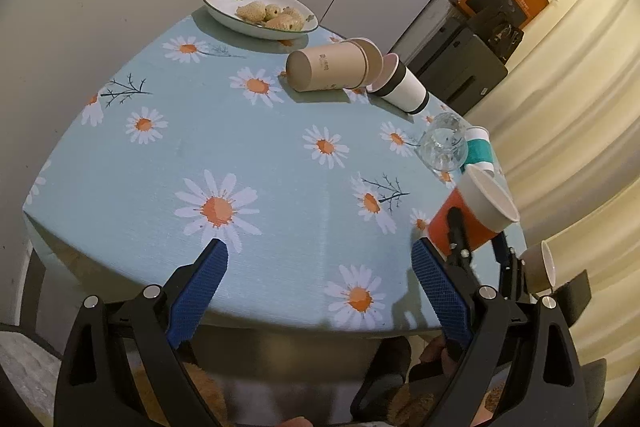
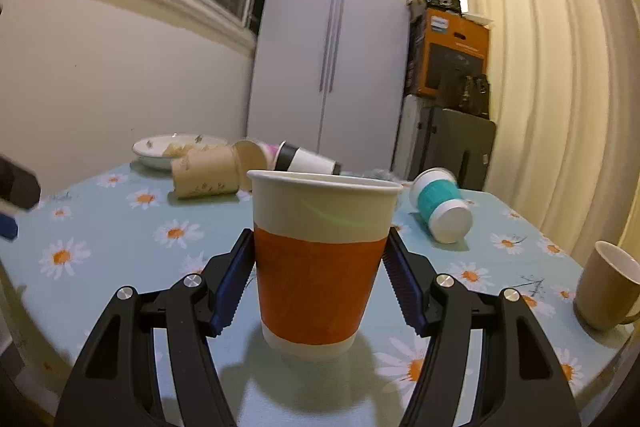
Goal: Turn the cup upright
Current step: 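Rotate the held cup upright with the right gripper, opening facing up, then lower the upright cup onto the tablecloth and open the right gripper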
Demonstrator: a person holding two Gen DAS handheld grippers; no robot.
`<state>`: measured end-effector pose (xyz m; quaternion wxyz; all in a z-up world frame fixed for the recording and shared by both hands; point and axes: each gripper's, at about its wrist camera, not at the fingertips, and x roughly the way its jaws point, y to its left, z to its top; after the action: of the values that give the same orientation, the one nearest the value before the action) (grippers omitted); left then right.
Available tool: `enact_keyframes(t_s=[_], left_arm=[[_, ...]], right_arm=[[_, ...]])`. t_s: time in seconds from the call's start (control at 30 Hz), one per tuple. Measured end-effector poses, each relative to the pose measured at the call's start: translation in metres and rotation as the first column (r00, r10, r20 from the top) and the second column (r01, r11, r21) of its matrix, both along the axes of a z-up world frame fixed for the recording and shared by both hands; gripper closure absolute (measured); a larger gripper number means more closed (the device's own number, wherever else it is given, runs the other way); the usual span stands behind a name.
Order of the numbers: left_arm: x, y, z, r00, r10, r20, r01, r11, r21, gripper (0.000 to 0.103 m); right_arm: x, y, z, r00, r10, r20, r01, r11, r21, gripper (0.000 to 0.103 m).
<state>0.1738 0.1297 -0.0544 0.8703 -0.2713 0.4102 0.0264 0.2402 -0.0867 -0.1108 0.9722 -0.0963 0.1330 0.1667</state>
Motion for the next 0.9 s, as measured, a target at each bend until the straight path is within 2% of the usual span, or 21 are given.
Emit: enact_keyframes(t_s=[0.2, 0.33, 0.53, 0.67, 0.77, 0.9], left_arm=[[0.000, -0.003, 0.001, 1.000, -0.012, 0.007, 0.012, 1.000, 0.003, 0.012], [0.001, -0.002, 0.001, 1.000, -0.011, 0.004, 0.011, 1.000, 0.002, 0.012], [0.001, -0.002, 0.001, 1.000, -0.016, 0.007, 0.016, 1.000, 0.010, 0.012], [0.000, -0.002, 0.001, 1.000, -0.009, 0.005, 0.009, 1.000, 0.015, 0.012], [0.000, -0.003, 0.001, 1.000, -0.012, 0.009, 0.012, 1.000, 0.016, 0.012], [-0.001, -0.002, 0.001, 1.000, -0.008, 0.011, 0.008, 1.000, 0.016, 0.012]], right_arm=[[-0.009, -0.003, -0.002, 1.000, -0.001, -0.007, 0.001, 1.000, 0.012, 0.038], [-0.013, 0.000, -0.004, 1.000, -0.002, 0.013, 0.003, 1.000, -0.025, 0.038], [-0.012, -0.003, -0.005, 1.000, -0.016, -0.018, 0.015, 1.000, -0.019, 0.037], [-0.014, -0.004, -0.004, 1.000, 0.004, -0.026, -0.004, 1.000, -0.012, 0.026], [-0.016, -0.005, 0.002, 0.999, 0.004, -0.037, -0.004, 1.000, 0.006, 0.012], [-0.018, -0.007, 0.013, 0.999, 0.004, -0.033, -0.003, 1.000, 0.024, 0.011]])
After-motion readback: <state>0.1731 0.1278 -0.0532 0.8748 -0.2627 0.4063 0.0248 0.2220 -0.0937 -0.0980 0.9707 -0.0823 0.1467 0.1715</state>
